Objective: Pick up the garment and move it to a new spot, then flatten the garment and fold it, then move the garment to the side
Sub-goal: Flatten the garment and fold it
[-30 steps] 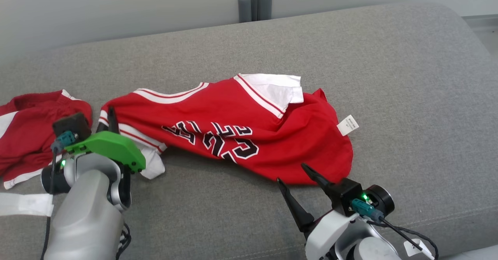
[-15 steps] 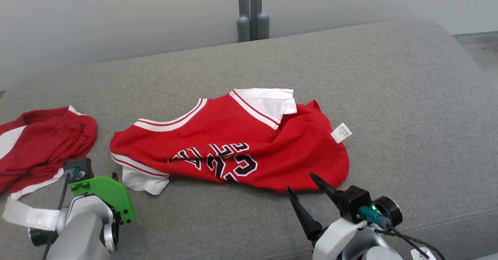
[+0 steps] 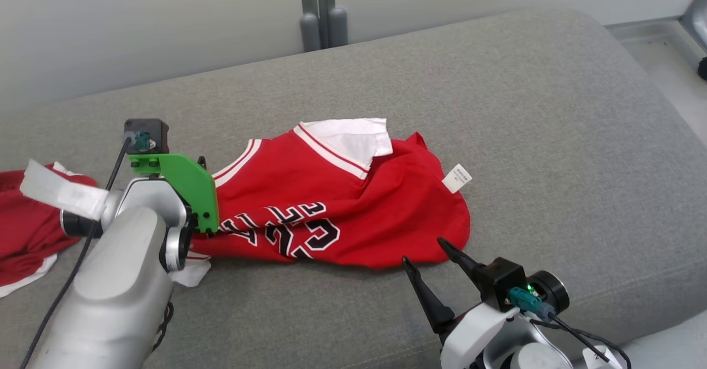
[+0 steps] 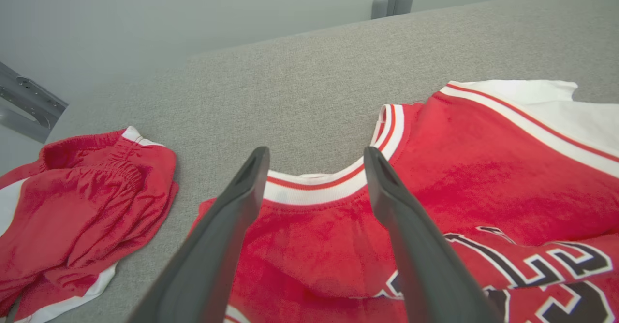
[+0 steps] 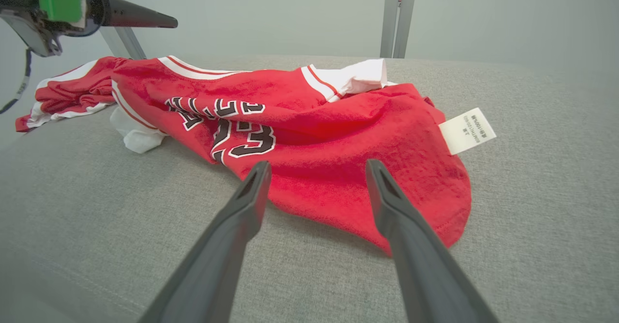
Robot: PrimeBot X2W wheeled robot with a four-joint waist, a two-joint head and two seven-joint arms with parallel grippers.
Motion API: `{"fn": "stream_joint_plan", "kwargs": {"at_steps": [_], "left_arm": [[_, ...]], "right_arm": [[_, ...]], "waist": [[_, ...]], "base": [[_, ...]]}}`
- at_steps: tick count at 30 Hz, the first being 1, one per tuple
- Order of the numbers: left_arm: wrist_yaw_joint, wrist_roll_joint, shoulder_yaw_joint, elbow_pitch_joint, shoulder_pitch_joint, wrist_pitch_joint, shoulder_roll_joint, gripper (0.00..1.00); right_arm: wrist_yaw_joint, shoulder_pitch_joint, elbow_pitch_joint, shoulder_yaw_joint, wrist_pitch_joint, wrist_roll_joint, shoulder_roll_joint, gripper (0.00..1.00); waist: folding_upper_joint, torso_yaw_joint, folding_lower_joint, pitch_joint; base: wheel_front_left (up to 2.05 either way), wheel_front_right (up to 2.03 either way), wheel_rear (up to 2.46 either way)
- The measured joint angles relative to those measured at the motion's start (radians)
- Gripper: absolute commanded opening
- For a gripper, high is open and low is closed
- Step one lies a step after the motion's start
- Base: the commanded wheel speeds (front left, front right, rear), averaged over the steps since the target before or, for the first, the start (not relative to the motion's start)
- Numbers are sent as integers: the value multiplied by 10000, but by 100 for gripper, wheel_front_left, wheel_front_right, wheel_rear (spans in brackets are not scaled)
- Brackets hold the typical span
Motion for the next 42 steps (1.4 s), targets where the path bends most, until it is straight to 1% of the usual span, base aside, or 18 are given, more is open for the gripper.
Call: {"fn": "stream_joint_plan", "kwargs": {"at_steps": [5,9,12,15,22,26,29,33,38,39,40,41,42], "left_arm": [[-222,295,-372,25,-1086,1083,125,100],[-454,255,-485,343,-1716,2013,259,100],[-510,286,-577,541,-2171,2445,345,100],[-558,305,-593,677,-2448,2615,380,100],[-299,249,-594,1149,-2659,3187,393,100],[-265,236,-606,1244,-2812,3361,426,100],[-198,238,-629,1312,-2845,3442,527,100],[42,249,-581,1409,-2869,3515,675,100],[69,2,-435,1463,-2857,3561,738,100],[69,-23,-435,1463,-2842,3563,738,94],[69,-33,-443,1476,-2831,3622,732,84],[67,-77,-439,1490,-2810,3691,721,76],[67,-165,-420,1496,-2767,3693,709,76]], "right_arm": [[0,-241,33,17,-138,48,-4,100],[0,-435,50,84,-311,119,-2,100],[0,-581,81,140,-458,184,-4,100],[0,-701,111,188,-589,255,-2,100],[0,-786,284,326,-713,284,-4,100],[0,-792,349,385,-775,299,-4,100],[0,-803,364,451,-784,314,-4,100],[0,-826,372,512,-784,322,0,100],[0,-836,393,585,-771,307,0,100],[0,-848,395,598,-771,307,0,100],[0,-856,395,602,-769,307,0,100],[0,-858,395,608,-763,305,-2,100],[0,-861,395,625,-742,303,-2,100]], "waist": [[0,-468,0,444],[0,-843,0,885],[0,-1114,0,1236],[0,-1382,0,1576],[0,-2004,0,2128],[0,-2218,1,2367],[0,-2300,1,2445],[0,-2397,1,2539],[0,-2420,1,2587],[0,-2419,0,2594],[0,-2413,1,2600],[0,-2405,0,2604],[0,-2397,1,2604]], "base": [[0,0,0],[0,0,0],[0,0,0],[0,0,0],[0,0,0],[0,0,0],[0,0,0],[0,0,0],[0,0,0],[0,0,0],[0,0,0],[0,0,0],[0,0,0]]}}
